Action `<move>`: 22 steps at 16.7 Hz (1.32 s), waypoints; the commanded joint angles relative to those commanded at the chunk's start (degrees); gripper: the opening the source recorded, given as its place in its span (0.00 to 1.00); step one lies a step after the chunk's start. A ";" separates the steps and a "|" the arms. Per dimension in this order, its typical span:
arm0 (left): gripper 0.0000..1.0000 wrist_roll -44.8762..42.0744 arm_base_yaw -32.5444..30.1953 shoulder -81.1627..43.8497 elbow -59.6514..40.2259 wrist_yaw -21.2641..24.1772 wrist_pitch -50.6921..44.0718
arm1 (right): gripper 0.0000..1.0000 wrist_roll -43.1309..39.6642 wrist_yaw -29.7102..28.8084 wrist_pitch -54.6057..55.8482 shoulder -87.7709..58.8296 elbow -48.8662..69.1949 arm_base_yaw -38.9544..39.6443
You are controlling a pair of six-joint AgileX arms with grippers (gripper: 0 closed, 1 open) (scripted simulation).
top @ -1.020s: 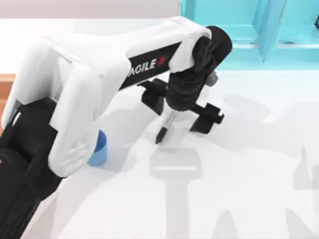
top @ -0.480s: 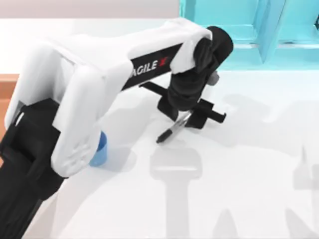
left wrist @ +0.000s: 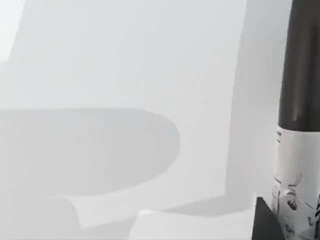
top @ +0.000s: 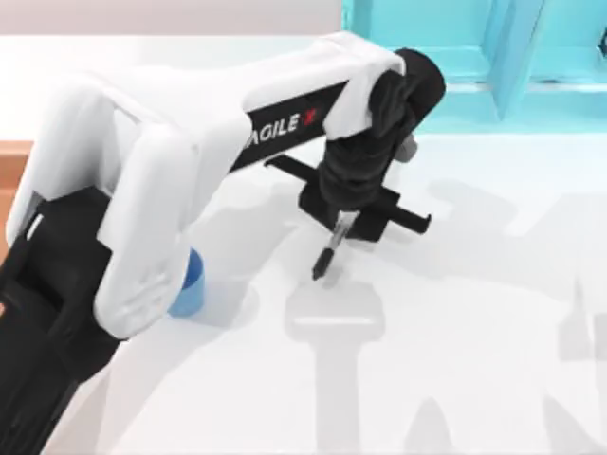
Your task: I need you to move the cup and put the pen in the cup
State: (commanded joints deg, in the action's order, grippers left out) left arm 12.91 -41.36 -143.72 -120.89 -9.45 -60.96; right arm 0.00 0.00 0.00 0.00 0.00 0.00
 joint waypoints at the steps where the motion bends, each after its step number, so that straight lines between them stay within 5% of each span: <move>1: 0.00 0.46 -0.40 1.17 0.82 -0.12 -0.41 | 1.00 0.00 0.00 0.00 0.00 0.00 0.00; 15: 0.00 8.59 -8.23 21.44 14.87 -0.96 -8.17 | 1.00 0.00 0.00 0.00 0.00 0.00 0.00; 22: 0.00 6.73 -7.20 25.74 21.96 -2.01 0.50 | 1.00 0.00 0.00 0.00 0.00 0.00 0.00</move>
State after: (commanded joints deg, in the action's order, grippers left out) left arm 19.63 -48.56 -117.99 -98.93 -11.47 -60.46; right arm 0.00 0.00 0.00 0.00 0.00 0.00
